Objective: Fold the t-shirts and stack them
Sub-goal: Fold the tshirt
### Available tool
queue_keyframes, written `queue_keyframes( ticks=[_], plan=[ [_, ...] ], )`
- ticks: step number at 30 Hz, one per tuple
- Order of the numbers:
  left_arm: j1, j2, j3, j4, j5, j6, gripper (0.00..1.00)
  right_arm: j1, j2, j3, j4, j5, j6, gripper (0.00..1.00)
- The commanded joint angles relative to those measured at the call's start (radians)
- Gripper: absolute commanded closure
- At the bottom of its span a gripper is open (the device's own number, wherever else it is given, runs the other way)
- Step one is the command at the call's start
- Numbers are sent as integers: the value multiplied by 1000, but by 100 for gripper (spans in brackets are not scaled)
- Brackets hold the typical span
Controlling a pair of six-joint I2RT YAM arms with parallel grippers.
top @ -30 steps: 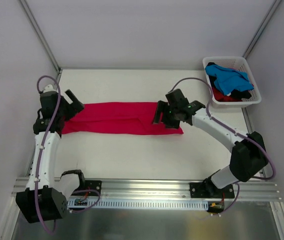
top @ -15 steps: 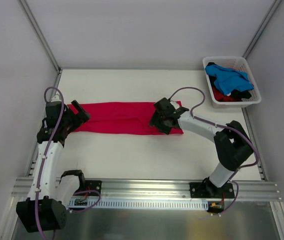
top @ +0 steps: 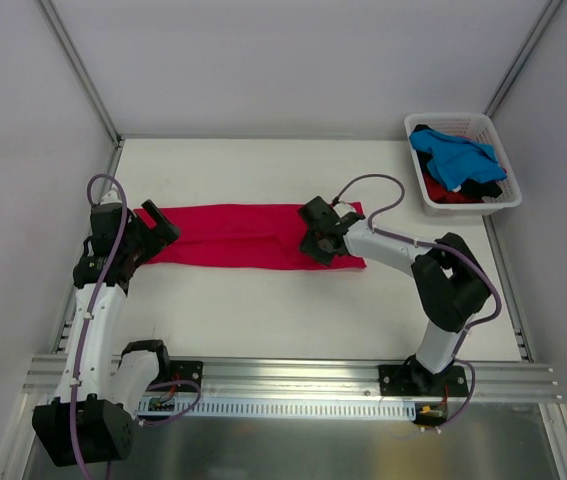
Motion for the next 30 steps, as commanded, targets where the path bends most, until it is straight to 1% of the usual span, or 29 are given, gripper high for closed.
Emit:
queue_keyframes(
  ticks=[1,4,5,7,8,9,10,13,16,17,21,25,28,30],
  plan=[
    [0,-16,-4,10,24,-7,8,6,19,52,-18,54,15,56],
    [2,-15,-8,9,13,-4,7,6,52,67,-21,51,14,60],
    [2,-15,-8,9,10,-2,7,6,61,71,-32,49,15,66],
    [0,-18,-7,9,6,2,7,7,75,81,-35,43,12,74],
    [0,-18,-4,9,3,2,7,6,76,82,-35,43,12,78],
    [2,-18,-2,7,1,4,7,7,75,82,-34,48,11,93],
    [2,-19,1,6,0,5,7,7,73,90,-35,52,2,99],
    [0,-16,6,4,0,5,7,6,56,117,-61,80,-43,100],
    [2,-6,-2,6,-10,-1,6,6,53,192,-93,105,-95,100],
    [0,-1,-8,6,-16,-2,6,3,58,240,-110,103,-137,100],
    [2,36,-27,19,-51,-21,5,-11,116,355,-158,85,-207,100],
    [20,100,-39,65,-51,-53,5,-40,182,407,-156,45,-221,100],
    [46,149,-33,96,-17,-64,8,-66,234,462,-156,27,-254,100],
    [52,172,-28,115,-13,-62,12,-92,269,499,-158,5,-274,99]
  ],
)
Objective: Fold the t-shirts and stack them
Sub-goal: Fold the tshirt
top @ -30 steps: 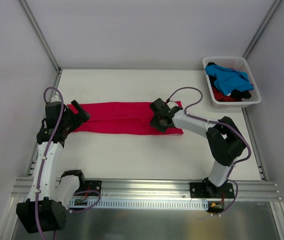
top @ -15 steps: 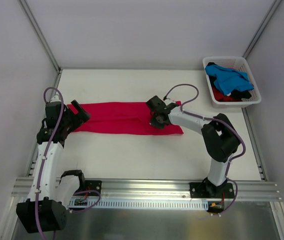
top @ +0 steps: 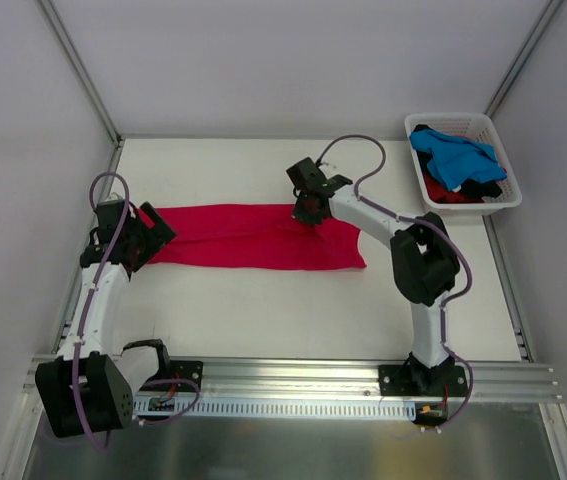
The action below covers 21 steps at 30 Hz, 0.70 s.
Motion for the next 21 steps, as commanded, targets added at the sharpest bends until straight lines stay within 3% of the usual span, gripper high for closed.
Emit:
queue_keyframes(
  ticks=[1,3,11,15,21],
  plan=[
    [18,39,3,62,17,-19,12,-41,70,110,-34,-57,-75,99],
    [18,56,3,77,17,-13,17,-66,119,145,-34,-95,-93,100],
    [18,116,6,103,5,21,20,-115,217,311,-101,-151,-222,93],
    [18,153,20,117,28,27,20,-115,246,357,-110,-178,-306,73],
    [18,234,41,137,59,38,21,-121,261,441,-95,-180,-470,56]
  ],
)
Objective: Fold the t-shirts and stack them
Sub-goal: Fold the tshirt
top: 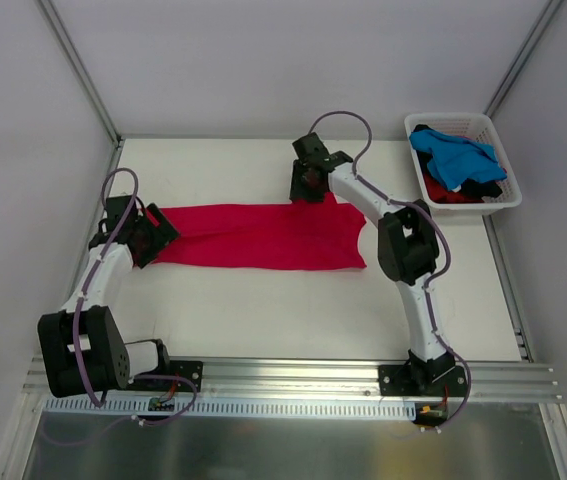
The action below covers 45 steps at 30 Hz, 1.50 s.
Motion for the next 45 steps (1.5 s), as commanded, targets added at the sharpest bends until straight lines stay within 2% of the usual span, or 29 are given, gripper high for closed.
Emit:
queue_keyframes(
  ticks=[1,2,4,8,10,16,19,23,24,28,30,32,34,35,36,38,39,41,45],
  plan=[
    [3,31,41,27,35,28,21,-4,6,104,-26,-27,-149,53],
    [5,37,48,27,32,31,21,-4,-3,137,-55,-30,-163,47],
    [3,48,58,31,6,43,20,-5,-34,132,-60,-33,-183,43],
    [16,103,119,28,7,39,21,-8,-155,14,-48,-23,-219,41],
    [31,153,139,30,10,22,25,-10,-230,-84,-46,-29,-218,41],
    [89,331,266,28,33,42,31,-8,-382,-391,57,-32,-164,41],
    [94,429,337,28,58,59,38,-8,-413,-495,117,-46,-138,41],
    [92,552,418,27,90,75,48,-4,-393,-557,120,-39,-95,45],
    [92,575,426,25,92,80,58,-2,-393,-568,121,-36,-82,47],
    [92,652,447,10,107,111,77,19,-414,-614,134,31,-39,52],
    [92,654,440,2,101,129,77,19,-416,-614,141,28,-17,55],
    [92,644,438,-10,107,161,67,21,-405,-594,117,16,-14,54],
    [92,599,441,-18,130,193,59,22,-419,-548,88,4,-9,43],
    [91,576,443,-25,130,238,45,21,-431,-534,56,2,-3,38],
    [91,551,459,-37,157,273,35,21,-448,-520,40,2,10,26],
    [91,474,501,-57,208,400,10,22,-500,-494,16,-13,79,16],
    [91,448,513,-62,281,448,7,22,-515,-491,14,-19,115,8],
    [91,382,536,-59,334,551,1,28,-549,-494,20,-21,265,1],
    [69,292,564,-61,398,774,1,71,-546,-490,12,48,530,1]
  ],
)
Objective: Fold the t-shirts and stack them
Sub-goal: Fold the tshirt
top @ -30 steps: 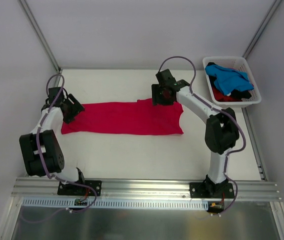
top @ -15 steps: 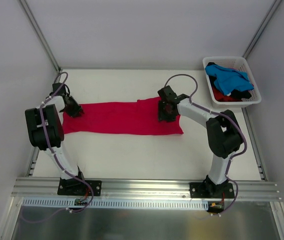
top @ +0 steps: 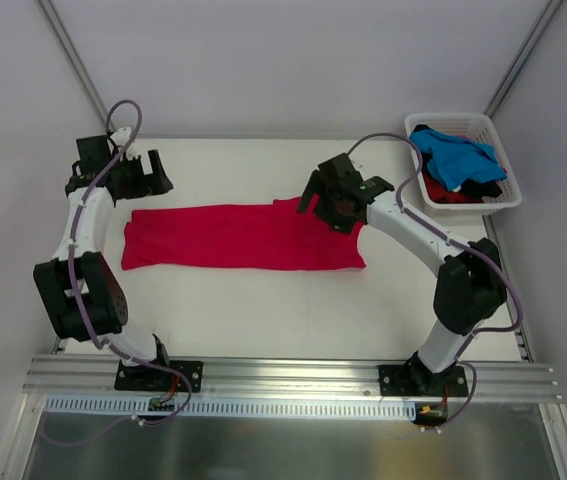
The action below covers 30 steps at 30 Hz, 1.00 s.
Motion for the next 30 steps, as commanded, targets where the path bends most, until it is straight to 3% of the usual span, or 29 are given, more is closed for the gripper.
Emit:
queue_keyframes(
  ticks=[1,4,6,13,17,20,26,28,30],
  plan=[
    [-25,-118,34,-7,183,345,1,41,-17,52,-54,89,306,1],
    [-57,-163,-48,-7,249,494,1,64,43,110,-181,129,530,1],
    [-116,-170,-87,-7,176,588,1,81,64,114,-241,156,708,1],
    [-136,-221,-65,-5,208,447,1,90,132,230,-452,304,912,1],
    [-133,-244,-94,-7,191,492,1,78,175,210,-482,175,1044,1],
    [-133,-265,-170,-7,301,646,1,77,225,245,-476,144,1068,1],
    [-133,-295,-259,-5,334,770,1,63,316,333,-489,83,1042,1],
    [-133,-305,-255,-5,282,710,1,55,349,399,-520,86,974,1],
    [-134,-308,-212,-2,189,513,1,44,348,405,-531,71,957,1]
  ],
)
